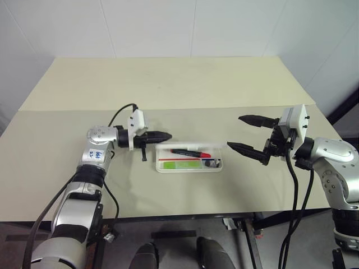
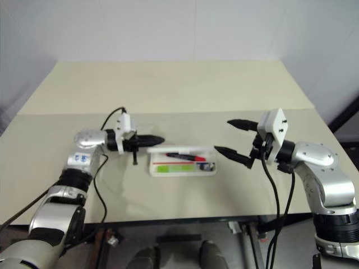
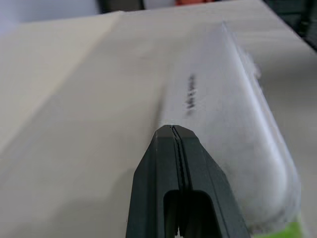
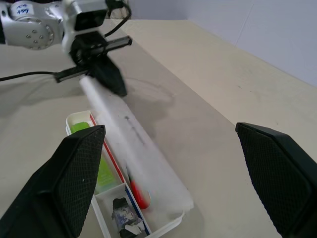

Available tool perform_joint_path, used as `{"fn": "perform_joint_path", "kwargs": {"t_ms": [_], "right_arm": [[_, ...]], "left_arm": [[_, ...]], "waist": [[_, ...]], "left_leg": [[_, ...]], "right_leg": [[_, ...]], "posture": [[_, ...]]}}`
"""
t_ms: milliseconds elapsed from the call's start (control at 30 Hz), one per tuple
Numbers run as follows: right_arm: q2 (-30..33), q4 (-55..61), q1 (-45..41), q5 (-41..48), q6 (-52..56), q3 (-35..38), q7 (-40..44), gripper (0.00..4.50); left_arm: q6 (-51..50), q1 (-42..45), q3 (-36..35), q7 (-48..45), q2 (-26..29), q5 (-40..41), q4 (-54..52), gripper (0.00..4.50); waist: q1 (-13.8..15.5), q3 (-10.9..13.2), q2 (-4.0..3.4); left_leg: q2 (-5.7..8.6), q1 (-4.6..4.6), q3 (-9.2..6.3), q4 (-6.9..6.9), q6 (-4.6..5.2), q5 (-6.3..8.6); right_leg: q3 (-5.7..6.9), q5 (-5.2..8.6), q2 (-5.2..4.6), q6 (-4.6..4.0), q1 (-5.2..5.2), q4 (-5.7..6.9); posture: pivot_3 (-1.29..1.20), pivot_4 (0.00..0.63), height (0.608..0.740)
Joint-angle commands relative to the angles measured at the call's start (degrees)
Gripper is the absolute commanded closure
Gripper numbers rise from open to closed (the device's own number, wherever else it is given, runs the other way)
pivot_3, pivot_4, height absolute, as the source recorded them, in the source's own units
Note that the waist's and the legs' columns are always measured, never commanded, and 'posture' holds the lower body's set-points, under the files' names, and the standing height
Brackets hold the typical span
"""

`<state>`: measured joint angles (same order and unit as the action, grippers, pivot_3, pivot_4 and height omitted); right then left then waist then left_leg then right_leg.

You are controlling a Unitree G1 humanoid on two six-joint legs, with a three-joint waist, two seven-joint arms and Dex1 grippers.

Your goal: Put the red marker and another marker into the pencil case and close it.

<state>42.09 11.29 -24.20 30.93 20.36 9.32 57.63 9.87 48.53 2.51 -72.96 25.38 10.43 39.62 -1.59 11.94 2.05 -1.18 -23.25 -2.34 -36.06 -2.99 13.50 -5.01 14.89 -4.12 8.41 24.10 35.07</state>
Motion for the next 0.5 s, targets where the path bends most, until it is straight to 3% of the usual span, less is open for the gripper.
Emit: {"fn": "perform_joint_path", "kwargs": {"t_ms": [33, 500], "right_arm": [[0.1, 2.6, 0.0, 1.1, 0.1, 1.2, -0.7, 0.0], [-1.2, 5.3, 2.0, 1.3, 0.6, 1.5, -3.6, 0.0]], "left_arm": [[-0.7, -2.1, 3.3, -2.6, 0.6, -1.2, -5.7, 4.49], [-14.5, -7.7, 11.1, 5.7, -0.5, -7.7, -17.2, 4.49]], "waist": [[0.0, 0.0, 0.0], [0.0, 0.0, -0.01]], "left_leg": [[0.0, 0.0, 0.0, 0.0, 0.0, 0.0], [0.0, 0.25, -0.07, -0.01, 0.01, 0.0]], "right_leg": [[0.0, 0.0, 0.0, 0.0, 0.0, 0.0], [0.01, 0.0, 0.0, -0.01, -0.33, -0.1]], "posture": [[0.0, 0.15, 0.74], [0.0, 0.15, 0.74]]}}
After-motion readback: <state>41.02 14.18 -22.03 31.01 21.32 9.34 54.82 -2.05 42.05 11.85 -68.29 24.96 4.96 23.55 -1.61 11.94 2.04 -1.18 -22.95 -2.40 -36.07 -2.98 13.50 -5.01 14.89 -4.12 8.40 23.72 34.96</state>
